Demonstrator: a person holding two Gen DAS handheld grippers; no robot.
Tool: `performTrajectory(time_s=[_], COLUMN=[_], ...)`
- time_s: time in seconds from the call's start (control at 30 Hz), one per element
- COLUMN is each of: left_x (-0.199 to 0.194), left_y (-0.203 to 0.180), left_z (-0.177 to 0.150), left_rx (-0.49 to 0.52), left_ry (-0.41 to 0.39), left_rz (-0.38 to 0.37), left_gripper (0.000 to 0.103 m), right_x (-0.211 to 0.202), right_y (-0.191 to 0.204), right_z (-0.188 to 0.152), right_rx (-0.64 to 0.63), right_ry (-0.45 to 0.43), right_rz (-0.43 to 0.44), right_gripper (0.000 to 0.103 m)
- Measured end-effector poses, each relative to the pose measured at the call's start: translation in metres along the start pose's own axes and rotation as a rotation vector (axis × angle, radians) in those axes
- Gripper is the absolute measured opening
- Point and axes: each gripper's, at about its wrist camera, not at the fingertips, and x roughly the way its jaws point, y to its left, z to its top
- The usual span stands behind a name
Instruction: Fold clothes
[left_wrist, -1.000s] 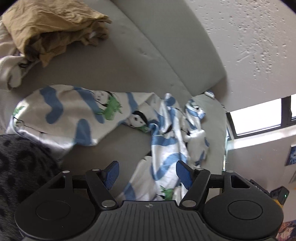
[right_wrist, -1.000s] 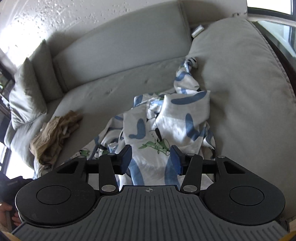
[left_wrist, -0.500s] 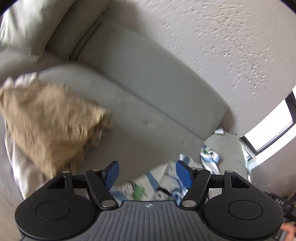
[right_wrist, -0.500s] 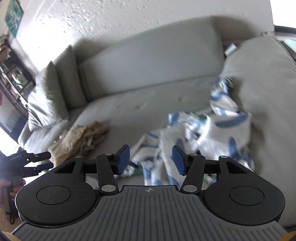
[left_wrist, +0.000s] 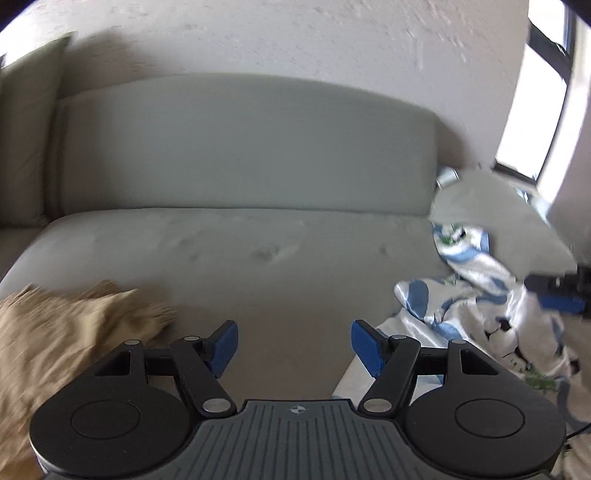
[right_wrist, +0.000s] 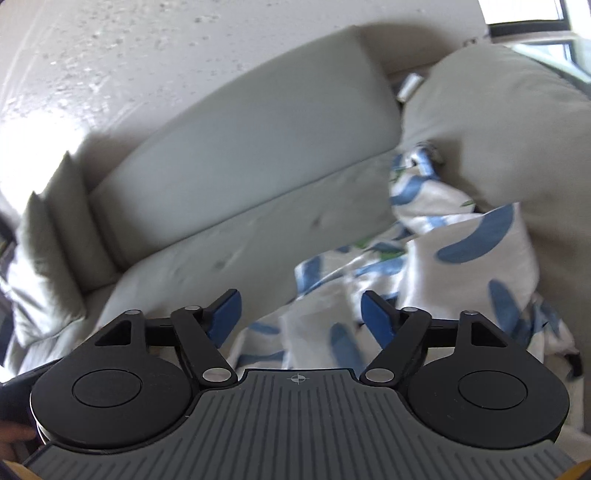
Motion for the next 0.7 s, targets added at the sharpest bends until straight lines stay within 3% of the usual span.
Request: performTrajectory(time_s=[0.17,0.27,0.43,0.53,0.57,0.6,0.63,0.67,0.7], left_x=[0.06,0.083,0.115,0.128,0.132,0.134,0.131,0.125,0.117], left_y=[-0.022,-0.031,-0.053,-0.074,-0.08,-0.085,-0.089,-0.092,-0.094], left_z=[0.01,0.01,0.009,0.002,-0.002,-0.006,-0.008,-0.009,-0.01], left_rx=[0.094,0.119,0.234,0.376,0.425,0.46,0.474,0.482,0.492], left_ry=[0.089,0.133,0.209,0.25,0.271,0.288,0.289,0.271,0.242], left_rz=[-0.086,-0.137,-0.174,-0.143,-0.136,-0.14,-0.151,-0.148,-0.134], left_gripper=[0.074,0.074,0.07,0.059,0.038,0.014,0.004,0.0,0.0], right_x=[0.025,0.047,0.073,0.091,0.099,0.106,0.109,0.112,0.115], right_y=[-0.007,-0.01,-0.002,0.009,0.012,0.014,0.015,0.016,0.017], right_z=[0.015,0.02,0.015,0.011,0.009,0.008,0.007,0.006,0.005], right_rx=[-0.195,-0.319,-0.524,-0.651,-0.688,-0.713,-0.714,-0.714,-0.713], right_ry=[-0.076,-0.017,0.058,0.127,0.156,0.187,0.218,0.248,0.279], right_rz=[-0.226,-0.245,-0.175,-0.128,-0.126,-0.13,-0.139,-0.148,-0.157], right_gripper=[0.085,0.085,0.085,0.081,0.079,0.072,0.053,0.035,0.002])
